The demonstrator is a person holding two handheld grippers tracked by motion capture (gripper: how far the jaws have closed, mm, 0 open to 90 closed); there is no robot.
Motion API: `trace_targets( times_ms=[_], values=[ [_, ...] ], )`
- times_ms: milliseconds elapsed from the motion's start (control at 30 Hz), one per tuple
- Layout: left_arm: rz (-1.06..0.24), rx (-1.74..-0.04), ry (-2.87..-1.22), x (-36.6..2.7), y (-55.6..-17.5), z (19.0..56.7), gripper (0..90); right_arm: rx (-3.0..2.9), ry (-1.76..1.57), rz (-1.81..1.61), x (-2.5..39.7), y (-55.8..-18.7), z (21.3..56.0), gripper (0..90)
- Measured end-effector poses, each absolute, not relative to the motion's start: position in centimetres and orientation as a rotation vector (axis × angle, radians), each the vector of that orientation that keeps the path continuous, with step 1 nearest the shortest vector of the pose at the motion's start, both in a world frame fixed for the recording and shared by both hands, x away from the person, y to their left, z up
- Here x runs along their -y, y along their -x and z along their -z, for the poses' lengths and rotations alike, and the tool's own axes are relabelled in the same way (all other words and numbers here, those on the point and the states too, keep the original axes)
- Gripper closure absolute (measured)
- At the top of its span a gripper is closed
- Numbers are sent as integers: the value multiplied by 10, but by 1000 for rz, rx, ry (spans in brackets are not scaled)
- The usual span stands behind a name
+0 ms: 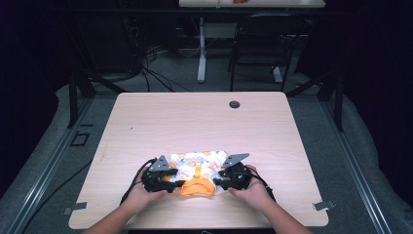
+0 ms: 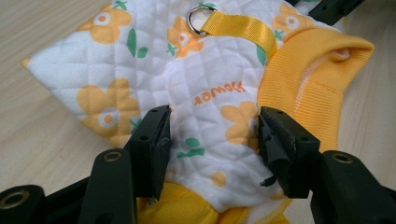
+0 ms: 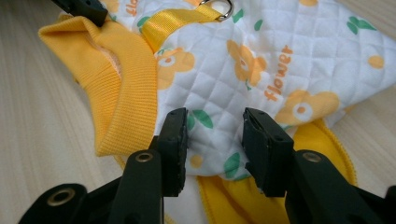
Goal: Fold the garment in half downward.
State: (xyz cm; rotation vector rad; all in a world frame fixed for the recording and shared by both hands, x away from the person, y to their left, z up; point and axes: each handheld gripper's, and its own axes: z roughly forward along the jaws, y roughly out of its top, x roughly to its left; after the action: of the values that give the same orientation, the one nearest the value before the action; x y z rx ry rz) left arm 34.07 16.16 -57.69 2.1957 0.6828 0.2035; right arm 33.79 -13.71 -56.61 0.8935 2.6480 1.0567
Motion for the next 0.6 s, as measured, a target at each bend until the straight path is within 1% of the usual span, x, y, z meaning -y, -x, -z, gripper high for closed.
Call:
trace_targets(
  times_ms=[600],
  values=[
    [-230,-748,-2193,-154,-364,575,468,-2615,-929,-1022,137,-359,565,600]
  ],
)
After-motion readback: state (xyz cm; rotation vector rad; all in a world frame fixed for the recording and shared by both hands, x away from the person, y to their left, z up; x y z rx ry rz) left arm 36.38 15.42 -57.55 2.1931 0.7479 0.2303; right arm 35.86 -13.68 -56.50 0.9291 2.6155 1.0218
